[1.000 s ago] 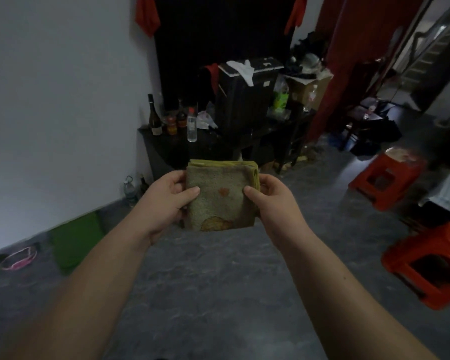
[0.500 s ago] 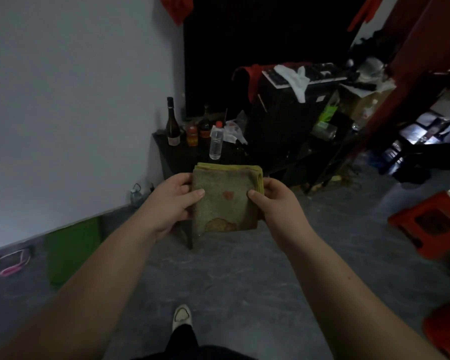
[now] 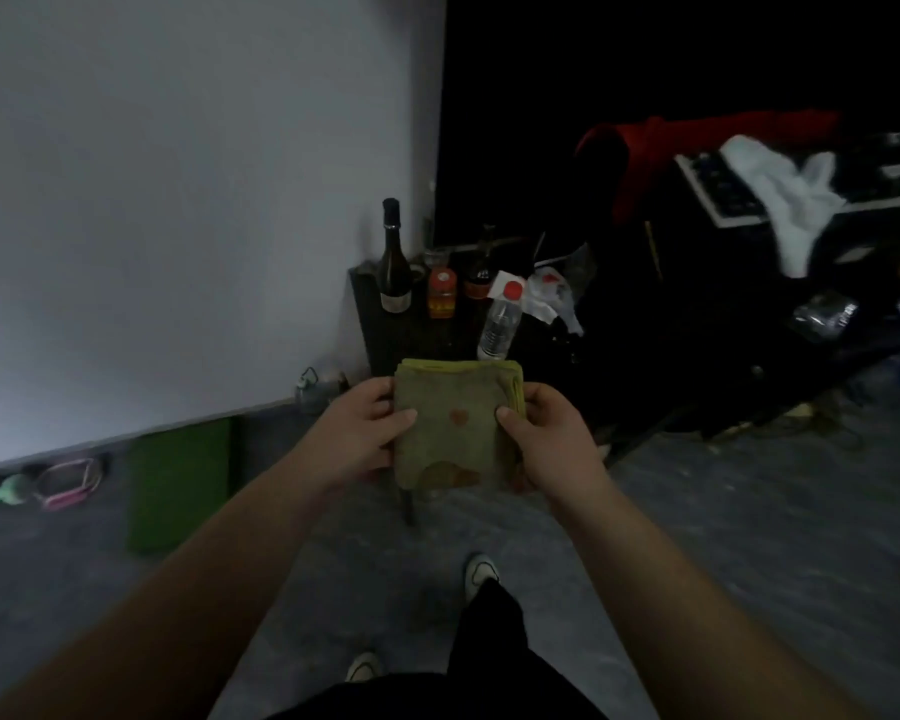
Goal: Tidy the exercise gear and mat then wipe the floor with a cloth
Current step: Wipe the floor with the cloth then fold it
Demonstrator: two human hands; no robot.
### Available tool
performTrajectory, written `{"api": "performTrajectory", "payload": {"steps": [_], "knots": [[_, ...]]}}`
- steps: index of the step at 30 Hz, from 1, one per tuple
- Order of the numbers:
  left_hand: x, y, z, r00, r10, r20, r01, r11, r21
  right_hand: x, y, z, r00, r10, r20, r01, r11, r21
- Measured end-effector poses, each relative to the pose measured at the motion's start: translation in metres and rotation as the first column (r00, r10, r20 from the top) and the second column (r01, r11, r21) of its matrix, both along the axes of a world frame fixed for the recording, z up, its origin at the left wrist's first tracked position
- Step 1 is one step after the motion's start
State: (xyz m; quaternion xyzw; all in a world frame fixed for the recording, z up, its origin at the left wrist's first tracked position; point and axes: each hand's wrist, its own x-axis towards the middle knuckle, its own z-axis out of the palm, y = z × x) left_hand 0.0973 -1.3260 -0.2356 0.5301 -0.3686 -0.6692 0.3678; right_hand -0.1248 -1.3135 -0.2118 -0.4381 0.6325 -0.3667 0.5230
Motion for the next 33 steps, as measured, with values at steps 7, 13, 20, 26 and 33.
{"api": "performTrajectory", "payload": {"steps": [7, 13, 20, 26, 33], "knots": [[-0.023, -0.071, -0.1, 0.972, 0.201, 0.126, -0.214, 0.971, 0.103, -0.016, -0.123, -0.106, 0.968, 0.246, -0.043, -0.235, 0.956, 0.176], [-0.018, -0.095, -0.178, 0.95, 0.26, 0.175, -0.292, 0.936, 0.195, 0.003, -0.164, -0.202, 0.945, 0.327, 0.007, -0.308, 0.884, 0.352], [0.001, -0.095, -0.245, 0.917, 0.096, 0.386, -0.186, 0.962, 0.202, 0.027, -0.171, -0.269, 0.919, 0.369, -0.137, -0.288, 0.868, 0.406], [-0.01, -0.083, -0.259, 0.757, -0.065, 0.651, -0.033, 0.99, 0.138, 0.034, -0.15, -0.266, 0.837, 0.41, -0.363, -0.318, 0.904, 0.286], [-0.02, -0.074, -0.259, 0.379, -0.07, 0.923, 0.341, 0.938, -0.069, 0.04, -0.143, -0.26, 0.327, 0.477, -0.816, -0.765, 0.641, 0.068]]}}
